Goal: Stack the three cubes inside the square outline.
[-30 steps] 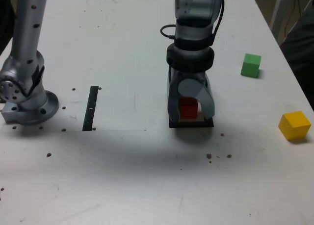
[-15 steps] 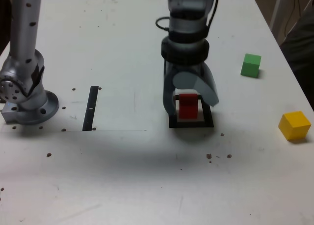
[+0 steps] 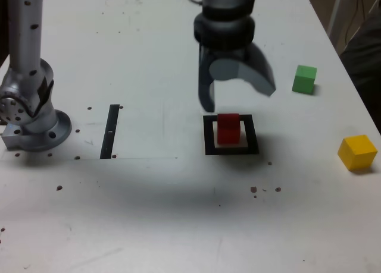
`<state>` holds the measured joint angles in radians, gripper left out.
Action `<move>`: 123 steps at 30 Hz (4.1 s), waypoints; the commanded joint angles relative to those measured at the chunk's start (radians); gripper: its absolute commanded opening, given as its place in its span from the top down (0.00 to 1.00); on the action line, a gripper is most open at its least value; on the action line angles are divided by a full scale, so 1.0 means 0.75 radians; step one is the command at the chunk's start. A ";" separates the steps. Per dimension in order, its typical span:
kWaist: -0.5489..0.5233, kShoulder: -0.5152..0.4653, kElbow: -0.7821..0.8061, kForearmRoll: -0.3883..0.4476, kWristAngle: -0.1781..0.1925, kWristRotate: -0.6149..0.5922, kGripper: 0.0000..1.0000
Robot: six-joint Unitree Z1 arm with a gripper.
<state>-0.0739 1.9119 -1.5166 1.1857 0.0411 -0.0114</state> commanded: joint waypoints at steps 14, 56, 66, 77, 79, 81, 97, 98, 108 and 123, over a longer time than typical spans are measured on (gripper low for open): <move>-0.094 0.371 -0.705 0.320 0.001 0.005 0.00; -0.109 0.914 -1.410 0.379 -0.110 -0.181 0.01; -0.098 0.942 -1.416 0.376 -0.145 -0.194 0.12; -0.100 0.949 -1.421 0.383 -0.145 -0.220 0.64; -0.101 0.948 -1.423 0.380 -0.140 -0.220 0.70; -0.102 0.947 -1.424 0.381 -0.142 -0.220 0.70; -0.102 0.935 -1.423 0.407 -0.147 -0.217 0.70; -0.102 0.933 -1.423 0.409 -0.147 -0.217 0.70; -0.102 0.838 -1.384 0.474 -0.122 -0.197 0.70; -0.082 0.524 -1.040 0.503 -0.122 -0.082 0.70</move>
<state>-0.1422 2.3360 -2.3211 1.5616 -0.0506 -0.0795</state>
